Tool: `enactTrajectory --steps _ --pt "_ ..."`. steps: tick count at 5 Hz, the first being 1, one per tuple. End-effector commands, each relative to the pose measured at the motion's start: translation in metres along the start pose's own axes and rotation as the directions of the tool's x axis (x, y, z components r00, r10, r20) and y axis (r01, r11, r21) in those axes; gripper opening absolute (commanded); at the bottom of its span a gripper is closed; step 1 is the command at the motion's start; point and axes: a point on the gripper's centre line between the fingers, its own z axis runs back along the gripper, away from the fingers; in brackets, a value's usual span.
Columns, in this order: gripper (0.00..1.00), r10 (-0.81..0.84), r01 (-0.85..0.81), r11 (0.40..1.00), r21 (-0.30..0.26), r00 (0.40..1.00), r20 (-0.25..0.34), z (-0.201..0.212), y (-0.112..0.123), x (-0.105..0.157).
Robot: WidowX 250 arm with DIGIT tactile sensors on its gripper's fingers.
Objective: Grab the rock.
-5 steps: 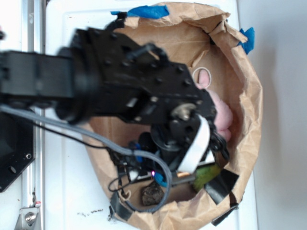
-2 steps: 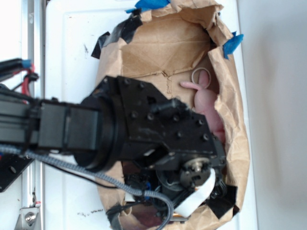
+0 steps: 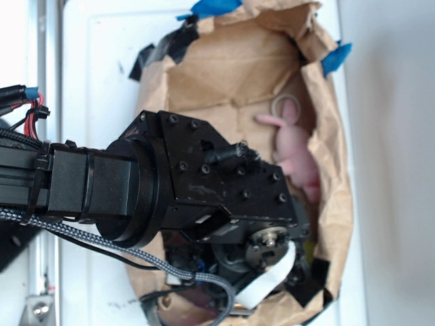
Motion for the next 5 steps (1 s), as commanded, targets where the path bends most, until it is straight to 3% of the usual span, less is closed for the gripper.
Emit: enactTrajectory --steps 1,2,3,5 --pt "1.0 -0.202 0.199 0.975 -0.095 0.979 -0.015 -0.032 -0.014 0.005" --pt "1.0 -0.196 0.193 0.974 -0.115 0.981 -0.012 -0.044 -0.012 -0.003" --pt "0.0 -0.167 0.164 0.981 -0.101 0.986 -0.024 -0.048 -0.012 -0.005" --pt "0.0 -0.147 0.145 0.988 -0.057 0.989 -0.024 -0.031 -0.016 0.003"
